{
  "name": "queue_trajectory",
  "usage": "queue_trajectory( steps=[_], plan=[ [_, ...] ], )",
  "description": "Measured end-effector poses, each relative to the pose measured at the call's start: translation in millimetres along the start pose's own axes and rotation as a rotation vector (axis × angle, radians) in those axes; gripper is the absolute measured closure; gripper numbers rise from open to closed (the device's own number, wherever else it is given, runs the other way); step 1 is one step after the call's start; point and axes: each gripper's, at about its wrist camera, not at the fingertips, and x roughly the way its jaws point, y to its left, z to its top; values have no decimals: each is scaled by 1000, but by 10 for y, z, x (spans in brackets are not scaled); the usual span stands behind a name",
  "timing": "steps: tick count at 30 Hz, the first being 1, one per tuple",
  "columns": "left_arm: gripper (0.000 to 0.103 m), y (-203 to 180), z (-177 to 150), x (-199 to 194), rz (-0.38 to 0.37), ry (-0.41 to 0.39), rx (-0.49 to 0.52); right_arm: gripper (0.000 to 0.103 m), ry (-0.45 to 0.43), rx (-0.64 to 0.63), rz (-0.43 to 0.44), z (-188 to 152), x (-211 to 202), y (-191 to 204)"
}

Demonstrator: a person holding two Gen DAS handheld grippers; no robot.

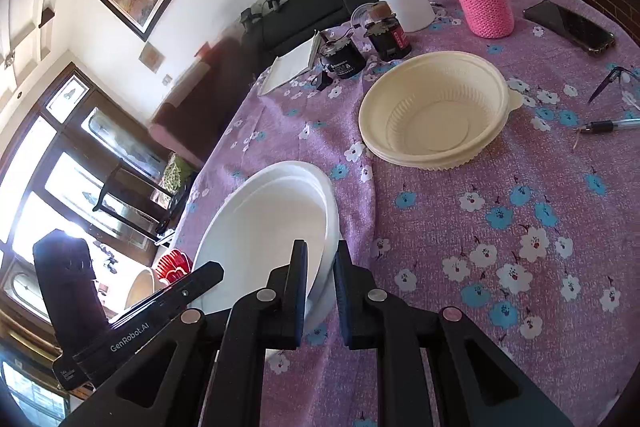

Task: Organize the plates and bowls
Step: 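Grasp the white bowl rim with the left gripper, then lift the white bowl with the left gripper toward the plate stack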

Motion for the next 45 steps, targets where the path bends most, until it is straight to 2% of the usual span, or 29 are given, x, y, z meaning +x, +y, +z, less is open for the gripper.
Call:
queue_trajectory(
  steps=[7, 14, 20, 30, 37, 39, 41, 45],
  plan=[
    [84, -86, -319, -132, 26, -16, 82, 88, -26, -33, -50, -360, -196, 79],
    [82, -198, -552, -250, 37, -55, 167, 89, -7, -17, -83, -675, -245, 6],
    [82, -219, -647, -240, 52, -58, 199, 89, -11, -7, -98, -744, -296, -5],
    [81, -157, -692, -331, 45, -80, 193, 89, -20, -40, -107, -748, -339, 138],
    [81, -77, -703, -229, 23, -42, 171, 87, 10, -19, -123, -777, -233, 82],
    [77, -52, -698, -200, 18, -35, 156, 87, 21, 3, -127, -776, -206, 46],
    [65, -36, -680, -169, 25, -30, 147, 87, 32, 3, -130, -778, -176, 27],
    [63, -38, -665, -108, 39, -29, 159, 87, 49, 20, -135, -786, -108, -35]
  ],
)
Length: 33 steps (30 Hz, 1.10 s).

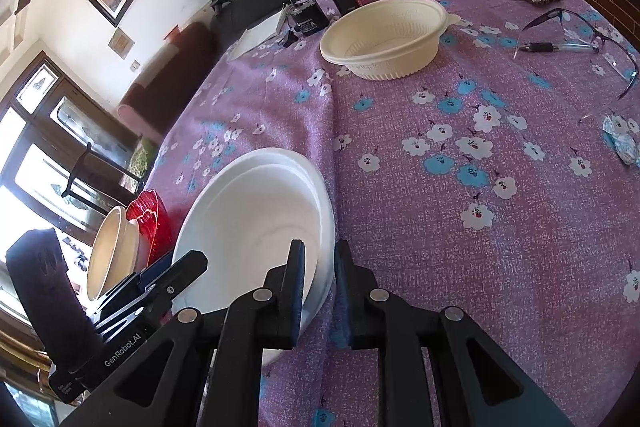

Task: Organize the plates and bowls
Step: 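Lift the white bowl with the left gripper toward the plate stack, then carry the held white bowl with the left gripper over the red plate stack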

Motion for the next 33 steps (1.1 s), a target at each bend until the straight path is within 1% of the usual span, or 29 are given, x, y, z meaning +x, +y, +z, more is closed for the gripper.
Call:
queue_trajectory(
  steps=[1, 2, 11, 18, 25, 31, 33],
  plan=[
    [70, -7, -4, 9, -1, -2, 8, 87, 3, 2, -1, -5, 20, -9],
    [87, -15, -9, 16, 3, -4, 15, 87, 2, 2, 1, -15, 30, -14],
    [88, -83, 13, -123, 15, -46, 50, 89, -30, -31, 6, -15, -115, 80],
    [88, -76, 52, -352, 11, -88, 54, 88, -51, -53, 18, -12, -230, 189],
    [88, -11, 143, -647, 13, -142, 47, 88, -52, -65, 75, 47, -326, 383],
    [87, 147, 227, -968, 24, -200, 24, 88, -56, -103, 118, 139, -379, 669],
    [86, 219, 254, -1102, 40, -226, 16, 86, -53, -117, 142, 164, -388, 799]
  ],
)
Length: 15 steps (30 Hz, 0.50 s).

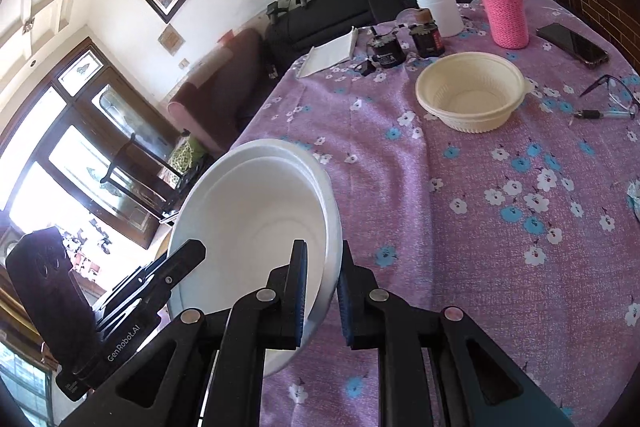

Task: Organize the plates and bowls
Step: 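Carry the held white bowl with the left gripper over the red plate stack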

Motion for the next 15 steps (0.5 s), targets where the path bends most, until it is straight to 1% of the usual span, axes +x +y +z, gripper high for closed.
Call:
queue_trajectory(
  steps=[5, 9, 15],
  plan=[
    [82, 265, 99, -308, 61, -64, -25, 86, 21, -43, 68, 109, 147, 367],
    [82, 505, 127, -479, 105, -93, -62, 86, 51, -69, 123, 160, 339, 654],
    [82, 772, 80, -637, 160, -108, -100, 86, 118, -90, 167, 174, 638, 906]
  ],
)
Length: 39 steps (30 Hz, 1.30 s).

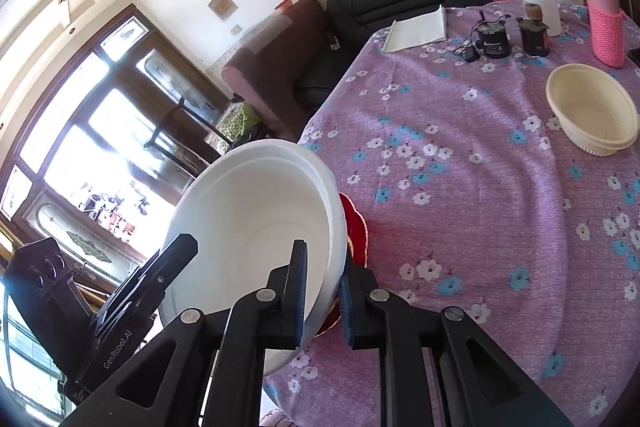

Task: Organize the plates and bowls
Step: 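Carry the held white bowl with the left gripper over the red plate stack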

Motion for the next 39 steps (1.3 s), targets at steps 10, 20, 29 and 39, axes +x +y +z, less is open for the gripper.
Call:
queue_trajectory(
  steps=[10, 20, 29, 39],
  plan=[
    [82, 421, -131, 5, 55, 24, -69, 86, 89, -29, 13, -12, 438, 225],
    [82, 704, -266, 191, 60, 79, -134, 86, 131, -56, -29, -54, 761, 300],
    [82, 800, -344, 318, 63, 108, -167, 86, 151, -69, -65, -97, 914, 309],
    [82, 846, -351, 359, 62, 115, -177, 86, 170, -73, -74, -108, 983, 311]
  ],
)
